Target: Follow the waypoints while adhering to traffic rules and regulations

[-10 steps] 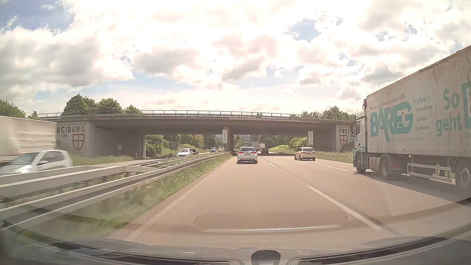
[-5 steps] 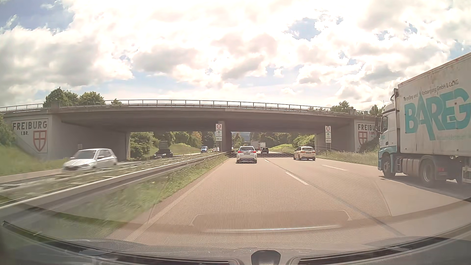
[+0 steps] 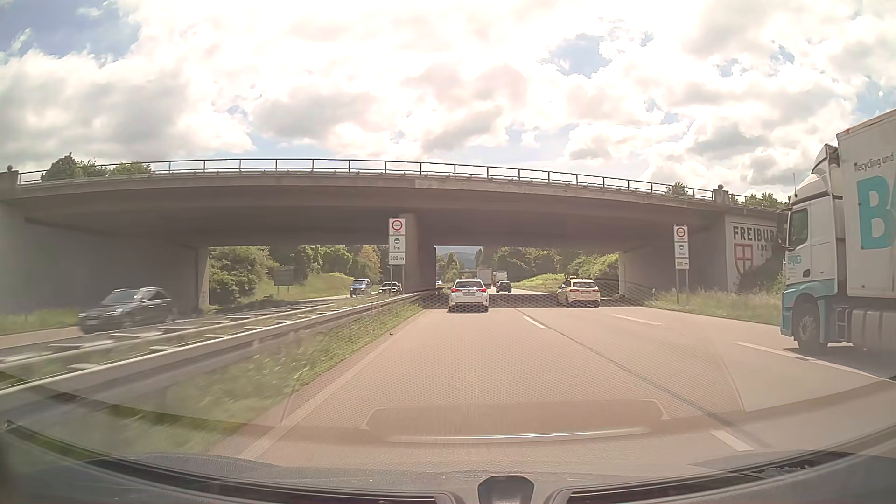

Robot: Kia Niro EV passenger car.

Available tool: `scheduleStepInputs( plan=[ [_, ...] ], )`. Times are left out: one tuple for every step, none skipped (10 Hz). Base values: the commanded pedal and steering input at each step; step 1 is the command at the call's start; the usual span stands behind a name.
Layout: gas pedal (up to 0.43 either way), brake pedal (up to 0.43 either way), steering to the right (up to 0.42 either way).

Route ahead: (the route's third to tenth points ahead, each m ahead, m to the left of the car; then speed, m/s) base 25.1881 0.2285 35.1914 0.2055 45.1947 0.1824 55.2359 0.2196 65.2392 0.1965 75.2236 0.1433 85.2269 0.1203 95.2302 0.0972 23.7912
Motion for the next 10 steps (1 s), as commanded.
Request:
scheduleStepInputs(
  plan=[
    [0.157, 0.0, 0.0],
    [0.157, 0.0, 0.0],
    [0.15, 0.0, 0.0],
    [0.15, 0.0, 0.0],
    [0.15, 0.0, 0.0],
    [0.15, 0.0, 0.0],
    [0.138, 0.0, 0.0],
    [0.098, 0.0, 0.0],
    [0.039, 0.0, 0.0],
    [0.028, 0.0, 0.0]
  ],
)
